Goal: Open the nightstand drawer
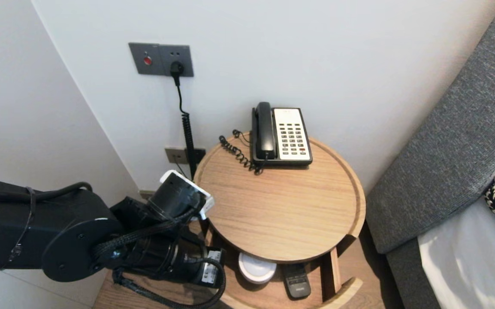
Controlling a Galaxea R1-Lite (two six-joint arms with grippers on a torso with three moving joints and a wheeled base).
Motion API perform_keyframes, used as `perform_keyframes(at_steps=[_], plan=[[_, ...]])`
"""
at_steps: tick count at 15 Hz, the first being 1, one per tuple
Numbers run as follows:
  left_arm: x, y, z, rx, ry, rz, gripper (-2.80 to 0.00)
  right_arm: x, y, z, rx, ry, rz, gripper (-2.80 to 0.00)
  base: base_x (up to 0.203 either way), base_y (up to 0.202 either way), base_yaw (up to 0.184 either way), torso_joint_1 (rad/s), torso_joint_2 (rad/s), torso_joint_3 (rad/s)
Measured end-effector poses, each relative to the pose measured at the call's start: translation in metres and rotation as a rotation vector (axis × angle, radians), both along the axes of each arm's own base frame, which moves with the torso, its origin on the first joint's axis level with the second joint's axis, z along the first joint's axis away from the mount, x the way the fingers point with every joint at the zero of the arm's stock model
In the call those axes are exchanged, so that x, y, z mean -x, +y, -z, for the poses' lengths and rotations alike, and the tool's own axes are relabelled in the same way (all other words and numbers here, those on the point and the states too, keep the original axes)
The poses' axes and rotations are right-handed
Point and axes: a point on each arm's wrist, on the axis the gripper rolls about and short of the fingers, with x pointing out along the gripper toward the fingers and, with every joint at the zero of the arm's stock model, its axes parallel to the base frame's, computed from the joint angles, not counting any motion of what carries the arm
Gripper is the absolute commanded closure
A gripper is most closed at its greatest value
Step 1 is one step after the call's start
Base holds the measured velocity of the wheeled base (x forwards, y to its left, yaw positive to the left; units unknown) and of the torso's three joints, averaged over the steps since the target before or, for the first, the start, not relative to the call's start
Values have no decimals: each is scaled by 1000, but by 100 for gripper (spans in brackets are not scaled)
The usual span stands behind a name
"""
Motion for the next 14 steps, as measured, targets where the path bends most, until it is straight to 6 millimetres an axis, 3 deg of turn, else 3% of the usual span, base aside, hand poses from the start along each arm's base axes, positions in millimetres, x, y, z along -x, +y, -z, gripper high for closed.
perform_keyframes(at_steps=[14], plan=[[28,2,12,-41,-31,180,0,0,0,0,0,0,0,0,0,0,0,0,0,0]])
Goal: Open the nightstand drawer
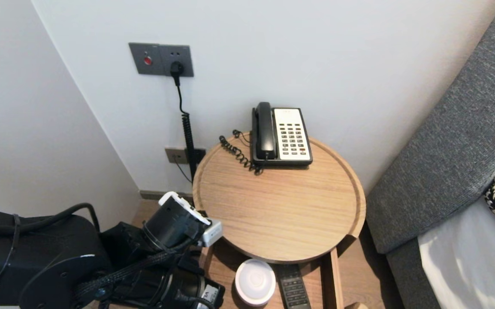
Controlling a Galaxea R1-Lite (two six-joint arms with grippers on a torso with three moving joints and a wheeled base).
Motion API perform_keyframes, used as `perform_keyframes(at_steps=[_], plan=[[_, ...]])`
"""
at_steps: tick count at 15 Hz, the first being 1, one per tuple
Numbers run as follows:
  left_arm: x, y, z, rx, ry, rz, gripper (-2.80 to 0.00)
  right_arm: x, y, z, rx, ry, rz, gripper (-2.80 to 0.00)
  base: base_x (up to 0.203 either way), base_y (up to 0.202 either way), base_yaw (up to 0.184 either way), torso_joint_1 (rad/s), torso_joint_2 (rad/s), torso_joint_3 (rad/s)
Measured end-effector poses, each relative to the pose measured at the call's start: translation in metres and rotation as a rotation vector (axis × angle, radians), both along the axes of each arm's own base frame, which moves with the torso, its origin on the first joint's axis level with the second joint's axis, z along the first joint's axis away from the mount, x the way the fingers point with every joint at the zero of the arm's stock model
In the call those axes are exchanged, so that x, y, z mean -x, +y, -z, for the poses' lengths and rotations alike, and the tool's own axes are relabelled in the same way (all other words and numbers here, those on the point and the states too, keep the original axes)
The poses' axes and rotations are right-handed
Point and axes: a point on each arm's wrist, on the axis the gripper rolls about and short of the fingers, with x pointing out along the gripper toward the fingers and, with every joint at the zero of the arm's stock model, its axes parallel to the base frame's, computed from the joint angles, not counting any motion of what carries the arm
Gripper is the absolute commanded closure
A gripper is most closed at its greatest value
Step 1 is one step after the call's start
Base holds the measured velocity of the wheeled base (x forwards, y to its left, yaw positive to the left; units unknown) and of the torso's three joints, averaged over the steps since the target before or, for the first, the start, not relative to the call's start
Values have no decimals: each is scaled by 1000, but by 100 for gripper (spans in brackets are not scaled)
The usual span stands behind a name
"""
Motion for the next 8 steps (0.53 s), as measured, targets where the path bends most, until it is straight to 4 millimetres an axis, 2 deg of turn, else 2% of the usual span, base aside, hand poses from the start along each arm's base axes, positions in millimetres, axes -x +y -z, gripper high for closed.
perform_keyframes(at_steps=[8], plan=[[8,4,1,-11,-7,48,0,0,0,0,0,0,0,0,0,0,0,0,0,0]])
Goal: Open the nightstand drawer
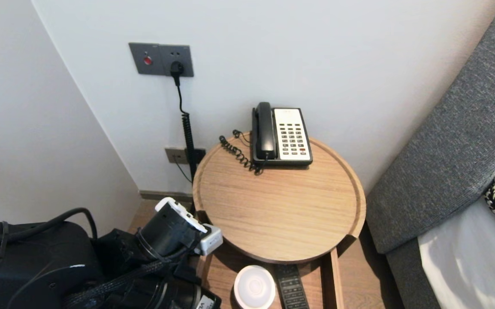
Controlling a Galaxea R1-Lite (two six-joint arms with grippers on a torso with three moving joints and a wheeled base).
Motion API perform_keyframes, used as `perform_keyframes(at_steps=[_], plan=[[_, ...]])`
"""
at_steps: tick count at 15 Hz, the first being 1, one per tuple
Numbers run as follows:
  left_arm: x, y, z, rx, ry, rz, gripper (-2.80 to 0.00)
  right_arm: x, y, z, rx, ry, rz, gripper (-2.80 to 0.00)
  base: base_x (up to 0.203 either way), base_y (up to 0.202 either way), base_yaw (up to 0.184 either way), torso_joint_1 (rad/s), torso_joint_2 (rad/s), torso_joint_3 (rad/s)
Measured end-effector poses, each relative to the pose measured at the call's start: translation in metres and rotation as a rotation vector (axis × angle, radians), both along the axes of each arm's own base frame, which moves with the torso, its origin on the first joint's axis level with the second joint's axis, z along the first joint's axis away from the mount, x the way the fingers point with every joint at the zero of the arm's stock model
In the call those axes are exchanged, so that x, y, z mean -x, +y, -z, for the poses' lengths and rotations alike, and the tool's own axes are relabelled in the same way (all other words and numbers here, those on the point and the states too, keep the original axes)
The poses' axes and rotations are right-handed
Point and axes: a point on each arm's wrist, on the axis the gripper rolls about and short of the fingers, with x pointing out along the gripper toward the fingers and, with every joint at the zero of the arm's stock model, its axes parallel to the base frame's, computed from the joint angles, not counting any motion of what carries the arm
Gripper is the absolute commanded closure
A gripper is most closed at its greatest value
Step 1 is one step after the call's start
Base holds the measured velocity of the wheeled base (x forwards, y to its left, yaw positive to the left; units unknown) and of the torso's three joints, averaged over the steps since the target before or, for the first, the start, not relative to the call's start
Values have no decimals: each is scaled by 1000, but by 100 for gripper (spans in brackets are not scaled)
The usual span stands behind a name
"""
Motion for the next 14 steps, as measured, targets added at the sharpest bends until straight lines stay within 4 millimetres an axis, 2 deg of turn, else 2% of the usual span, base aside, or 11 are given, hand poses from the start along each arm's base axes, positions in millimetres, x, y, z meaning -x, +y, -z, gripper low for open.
perform_keyframes(at_steps=[8,14], plan=[[3,1,-3,39,-18,35,0,0,0,0,0,0,0,0,0,0,0,0,0,0],[-11,-10,-14,124,-136,-94,0,0,0,0,0,0,0,0,0,0,0,0,0,0]])
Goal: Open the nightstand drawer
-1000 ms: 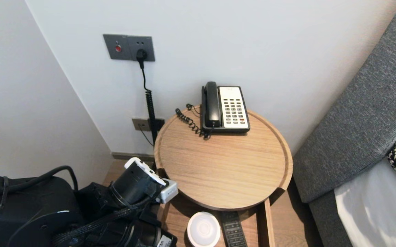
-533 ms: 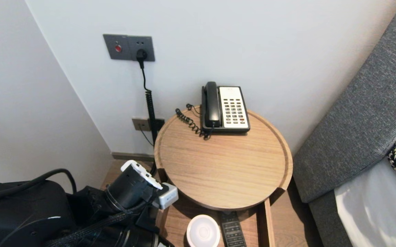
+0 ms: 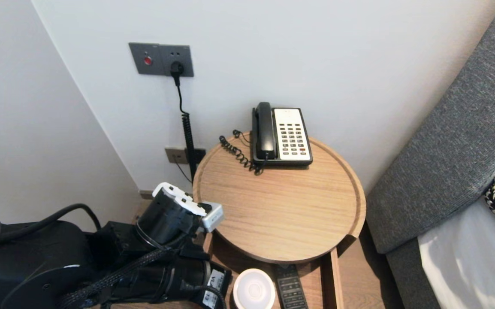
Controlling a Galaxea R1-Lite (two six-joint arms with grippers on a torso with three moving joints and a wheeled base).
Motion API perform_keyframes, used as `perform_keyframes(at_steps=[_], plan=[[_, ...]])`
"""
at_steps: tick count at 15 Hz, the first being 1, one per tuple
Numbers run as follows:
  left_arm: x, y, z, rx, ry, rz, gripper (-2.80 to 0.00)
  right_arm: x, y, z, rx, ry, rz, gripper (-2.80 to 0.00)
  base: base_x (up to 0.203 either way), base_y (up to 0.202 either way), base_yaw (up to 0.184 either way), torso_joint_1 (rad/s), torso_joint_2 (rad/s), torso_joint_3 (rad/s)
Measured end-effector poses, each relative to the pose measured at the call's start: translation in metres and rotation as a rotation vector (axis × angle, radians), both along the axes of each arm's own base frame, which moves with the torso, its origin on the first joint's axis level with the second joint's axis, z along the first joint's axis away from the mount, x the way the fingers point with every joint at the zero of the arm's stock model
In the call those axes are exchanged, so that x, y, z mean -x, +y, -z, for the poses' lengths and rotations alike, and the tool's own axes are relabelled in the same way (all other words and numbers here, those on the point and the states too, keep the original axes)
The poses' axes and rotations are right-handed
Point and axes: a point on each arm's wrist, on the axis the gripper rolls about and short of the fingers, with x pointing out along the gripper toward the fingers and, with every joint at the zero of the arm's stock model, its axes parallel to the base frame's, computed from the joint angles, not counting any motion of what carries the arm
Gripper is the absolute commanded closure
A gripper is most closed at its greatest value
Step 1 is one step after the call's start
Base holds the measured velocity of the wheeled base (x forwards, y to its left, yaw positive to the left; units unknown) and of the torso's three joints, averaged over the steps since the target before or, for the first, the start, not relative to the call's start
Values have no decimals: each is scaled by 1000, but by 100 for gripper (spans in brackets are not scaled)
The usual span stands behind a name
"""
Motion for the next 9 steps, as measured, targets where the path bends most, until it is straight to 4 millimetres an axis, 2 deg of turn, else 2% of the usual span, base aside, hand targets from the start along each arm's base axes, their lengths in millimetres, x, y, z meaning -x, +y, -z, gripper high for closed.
perform_keyframes(at_steps=[9], plan=[[-5,-6,26,-83,52,5,0,0,0,0,0,0,0,0,0,0,0,0,0,0]])
